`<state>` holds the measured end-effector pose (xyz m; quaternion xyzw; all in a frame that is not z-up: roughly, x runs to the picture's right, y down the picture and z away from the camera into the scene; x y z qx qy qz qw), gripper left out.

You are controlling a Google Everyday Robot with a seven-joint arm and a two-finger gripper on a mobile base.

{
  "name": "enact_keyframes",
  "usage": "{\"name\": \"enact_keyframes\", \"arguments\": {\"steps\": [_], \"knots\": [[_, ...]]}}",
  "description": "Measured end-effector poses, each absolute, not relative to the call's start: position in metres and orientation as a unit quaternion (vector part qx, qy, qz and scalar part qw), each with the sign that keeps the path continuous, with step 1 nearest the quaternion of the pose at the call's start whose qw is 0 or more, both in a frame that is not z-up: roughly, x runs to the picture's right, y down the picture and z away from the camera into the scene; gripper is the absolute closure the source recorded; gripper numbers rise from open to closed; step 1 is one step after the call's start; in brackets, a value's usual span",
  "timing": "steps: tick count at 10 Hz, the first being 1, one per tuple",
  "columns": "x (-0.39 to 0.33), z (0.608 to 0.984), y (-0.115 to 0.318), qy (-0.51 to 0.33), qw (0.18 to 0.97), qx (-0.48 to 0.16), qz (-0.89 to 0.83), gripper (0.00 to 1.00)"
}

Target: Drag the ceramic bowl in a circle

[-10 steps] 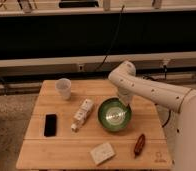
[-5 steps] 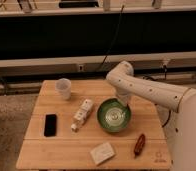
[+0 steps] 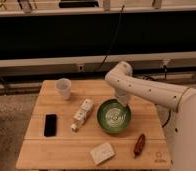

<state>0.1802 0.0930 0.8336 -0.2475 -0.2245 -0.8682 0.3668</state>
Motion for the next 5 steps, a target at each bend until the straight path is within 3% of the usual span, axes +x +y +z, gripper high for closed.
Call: {"name": "enact_keyframes", "arguments": {"steps": [5], "knots": [[0.1770,0.8296,0.0957,-0.226,0.345,-0.247,-0.877,1.00]]}}
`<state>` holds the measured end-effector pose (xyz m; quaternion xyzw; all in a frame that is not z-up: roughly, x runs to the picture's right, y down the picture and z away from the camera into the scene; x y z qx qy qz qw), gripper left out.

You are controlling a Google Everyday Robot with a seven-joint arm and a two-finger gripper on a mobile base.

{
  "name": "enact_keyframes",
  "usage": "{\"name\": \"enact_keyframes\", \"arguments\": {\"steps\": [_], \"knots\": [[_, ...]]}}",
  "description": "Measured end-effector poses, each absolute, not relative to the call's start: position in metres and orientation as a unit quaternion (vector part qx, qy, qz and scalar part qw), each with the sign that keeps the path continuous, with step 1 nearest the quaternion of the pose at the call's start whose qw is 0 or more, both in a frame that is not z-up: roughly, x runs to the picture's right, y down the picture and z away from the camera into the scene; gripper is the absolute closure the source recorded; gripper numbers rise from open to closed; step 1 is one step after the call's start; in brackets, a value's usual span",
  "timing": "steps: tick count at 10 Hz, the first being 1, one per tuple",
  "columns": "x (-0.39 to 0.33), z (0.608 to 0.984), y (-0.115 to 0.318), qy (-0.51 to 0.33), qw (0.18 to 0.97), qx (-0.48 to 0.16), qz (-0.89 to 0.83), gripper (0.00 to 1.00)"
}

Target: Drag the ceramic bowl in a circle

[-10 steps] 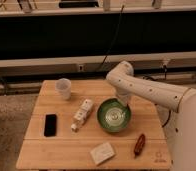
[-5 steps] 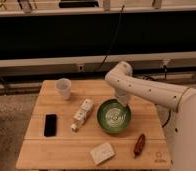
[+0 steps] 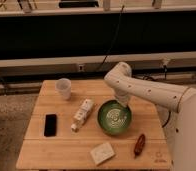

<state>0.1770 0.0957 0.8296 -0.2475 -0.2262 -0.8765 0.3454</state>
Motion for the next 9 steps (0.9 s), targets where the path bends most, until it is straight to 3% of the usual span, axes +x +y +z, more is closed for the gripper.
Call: {"name": "enact_keyframes", "arguments": {"steps": [9], "knots": [[0.156,0.821,0.100,-0.227,0.296,-0.249,-0.894,1.00]]}}
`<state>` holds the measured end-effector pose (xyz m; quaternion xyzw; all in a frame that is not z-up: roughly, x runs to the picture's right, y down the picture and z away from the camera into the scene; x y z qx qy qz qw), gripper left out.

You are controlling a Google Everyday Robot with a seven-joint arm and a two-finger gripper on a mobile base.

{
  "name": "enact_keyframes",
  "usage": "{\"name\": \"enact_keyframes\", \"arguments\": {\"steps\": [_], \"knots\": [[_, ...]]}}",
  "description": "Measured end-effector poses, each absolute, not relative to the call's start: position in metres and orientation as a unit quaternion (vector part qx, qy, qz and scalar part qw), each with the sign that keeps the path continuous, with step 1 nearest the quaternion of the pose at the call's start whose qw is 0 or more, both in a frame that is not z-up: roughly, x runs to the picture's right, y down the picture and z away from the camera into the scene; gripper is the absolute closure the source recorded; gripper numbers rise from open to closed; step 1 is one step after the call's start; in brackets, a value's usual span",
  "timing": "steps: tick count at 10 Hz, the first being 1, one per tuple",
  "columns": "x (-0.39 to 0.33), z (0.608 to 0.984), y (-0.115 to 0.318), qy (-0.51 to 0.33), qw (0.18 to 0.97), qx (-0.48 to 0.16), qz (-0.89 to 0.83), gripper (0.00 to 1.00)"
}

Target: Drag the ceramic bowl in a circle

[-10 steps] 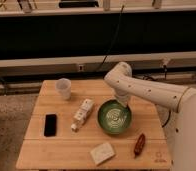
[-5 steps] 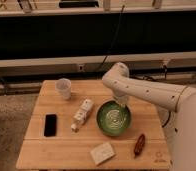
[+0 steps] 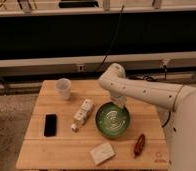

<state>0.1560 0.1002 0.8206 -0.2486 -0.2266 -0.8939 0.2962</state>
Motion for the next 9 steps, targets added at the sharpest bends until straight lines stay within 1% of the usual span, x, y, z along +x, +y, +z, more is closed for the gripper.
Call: {"name": "enact_keyframes", "arguments": {"steps": [9], "knots": [[0.134,0.806,0.108,-0.230,0.248,-0.250,-0.907,1.00]]}}
